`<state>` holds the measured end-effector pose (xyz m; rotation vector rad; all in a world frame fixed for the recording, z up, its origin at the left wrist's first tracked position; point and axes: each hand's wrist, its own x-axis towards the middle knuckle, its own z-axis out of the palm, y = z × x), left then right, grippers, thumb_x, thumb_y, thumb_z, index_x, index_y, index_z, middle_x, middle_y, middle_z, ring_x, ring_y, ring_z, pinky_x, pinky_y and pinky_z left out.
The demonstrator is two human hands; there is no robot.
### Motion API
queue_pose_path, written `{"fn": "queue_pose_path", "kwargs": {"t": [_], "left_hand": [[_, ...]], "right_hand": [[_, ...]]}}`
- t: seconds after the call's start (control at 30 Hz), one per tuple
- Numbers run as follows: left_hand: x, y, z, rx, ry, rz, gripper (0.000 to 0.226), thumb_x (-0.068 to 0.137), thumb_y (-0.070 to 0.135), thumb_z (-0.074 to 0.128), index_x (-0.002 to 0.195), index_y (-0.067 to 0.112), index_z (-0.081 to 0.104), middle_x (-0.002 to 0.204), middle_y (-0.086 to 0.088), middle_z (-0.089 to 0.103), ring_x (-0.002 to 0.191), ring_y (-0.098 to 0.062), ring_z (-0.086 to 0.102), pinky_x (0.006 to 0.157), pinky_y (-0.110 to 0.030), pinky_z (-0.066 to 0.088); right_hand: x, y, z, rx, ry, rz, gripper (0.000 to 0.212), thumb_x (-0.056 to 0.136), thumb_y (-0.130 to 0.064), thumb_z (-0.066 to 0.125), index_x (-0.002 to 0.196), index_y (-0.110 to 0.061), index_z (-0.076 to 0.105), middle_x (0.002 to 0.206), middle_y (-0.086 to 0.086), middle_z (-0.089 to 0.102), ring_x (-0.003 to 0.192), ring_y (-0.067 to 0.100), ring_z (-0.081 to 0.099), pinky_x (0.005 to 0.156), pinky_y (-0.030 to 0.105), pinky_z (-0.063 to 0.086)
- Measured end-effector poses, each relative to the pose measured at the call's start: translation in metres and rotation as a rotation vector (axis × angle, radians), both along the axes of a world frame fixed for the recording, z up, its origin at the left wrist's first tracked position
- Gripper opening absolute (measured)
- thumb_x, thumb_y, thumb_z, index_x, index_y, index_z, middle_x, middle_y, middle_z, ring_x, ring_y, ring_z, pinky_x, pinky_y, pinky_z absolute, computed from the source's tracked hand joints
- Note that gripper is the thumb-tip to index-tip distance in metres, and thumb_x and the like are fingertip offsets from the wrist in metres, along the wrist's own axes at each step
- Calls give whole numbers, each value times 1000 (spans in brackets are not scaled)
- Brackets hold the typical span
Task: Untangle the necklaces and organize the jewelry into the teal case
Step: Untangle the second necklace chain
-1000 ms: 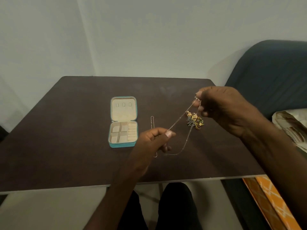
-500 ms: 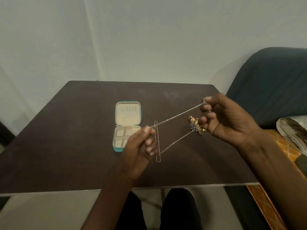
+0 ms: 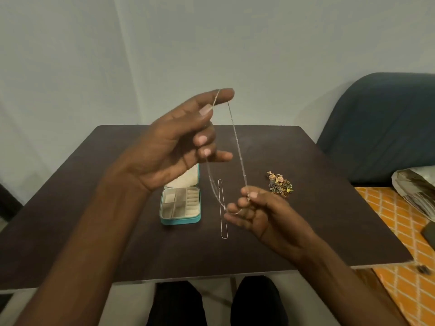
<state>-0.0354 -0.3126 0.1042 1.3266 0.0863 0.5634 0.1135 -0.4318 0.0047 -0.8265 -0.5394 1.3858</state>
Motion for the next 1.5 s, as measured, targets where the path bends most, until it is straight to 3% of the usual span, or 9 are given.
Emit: {"fn": "queue_pose_path", "kwargs": {"t": [0.1, 0.2, 0.43, 0.63, 0.77, 0.9, 1.07, 1.27, 1.5], "left_hand": [[-1, 2, 19, 137, 182, 86, 29, 85, 25, 50, 109, 17, 63, 52, 7, 36, 42, -5, 33, 40, -18, 39], [-2, 4, 38, 311, 327, 174, 23, 79, 28, 55, 92, 14, 67, 52, 7, 37, 40, -5, 29, 34, -14, 24], [4, -3, 60, 572, 462, 261, 18, 91, 22, 54, 87, 11, 68, 50, 7, 42, 41, -8, 33, 39, -15, 28], [10, -8, 63, 582, 482, 246, 20, 91, 23, 54, 83, 10, 67, 49, 6, 43, 40, -8, 34, 39, -15, 30], [13, -10, 63, 586, 498, 241, 20, 91, 24, 54, 84, 9, 66, 50, 5, 43, 41, -8, 34, 38, -16, 30], [14, -9, 59, 583, 505, 244, 21, 92, 23, 54, 85, 8, 66, 50, 3, 44, 42, -9, 35, 39, -16, 31], [12, -6, 54, 558, 501, 240, 23, 91, 26, 54, 83, 8, 65, 52, 2, 46, 43, -9, 39, 40, -18, 35], [11, -4, 42, 497, 529, 205, 32, 82, 43, 55, 71, 13, 60, 51, 3, 46, 44, -10, 40, 43, -20, 38], [10, -4, 36, 375, 510, 105, 32, 80, 42, 53, 64, 15, 51, 52, 1, 43, 45, -11, 39, 46, -21, 40]], "right_hand": [[-11, 2, -15, 29, -24, 52, 21, 83, -8, 52, 82, -9, 73, 80, 13, 70, 83, 26, 70, 77, 41, 58], [-18, 3, -28, 30, -170, 70, 16, 87, -14, 56, 91, -11, 71, 89, 12, 71, 89, 23, 69, 79, 37, 57], [-19, 8, -34, 49, -459, 40, 19, 92, -7, 51, 92, -12, 69, 89, 8, 72, 84, 17, 67, 75, 30, 55], [-19, 18, -25, 88, -700, -40, 30, 82, -27, 50, 106, -17, 65, 109, -2, 70, 102, 11, 64, 84, 26, 53], [-21, 24, 4, 270, -679, -222, 29, 87, -29, 47, 111, -19, 61, 109, -7, 69, 109, 7, 61, 91, 21, 49], [-23, 29, 40, 389, -597, -322, 27, 91, -33, 48, 102, -13, 63, 87, 1, 71, 92, 15, 66, 88, 29, 52], [-17, 30, 67, 411, -524, -315, 24, 85, -31, 49, 89, -12, 64, 67, 0, 60, 66, 12, 58, 71, 32, 53], [-5, 28, 81, 421, -490, -306, 21, 87, -26, 50, 83, -10, 64, 62, 0, 56, 56, 12, 52, 58, 26, 50], [4, 29, 69, 334, -413, -296, 20, 87, -25, 52, 83, -7, 62, 57, -3, 52, 48, 7, 43, 51, 22, 44]]}}
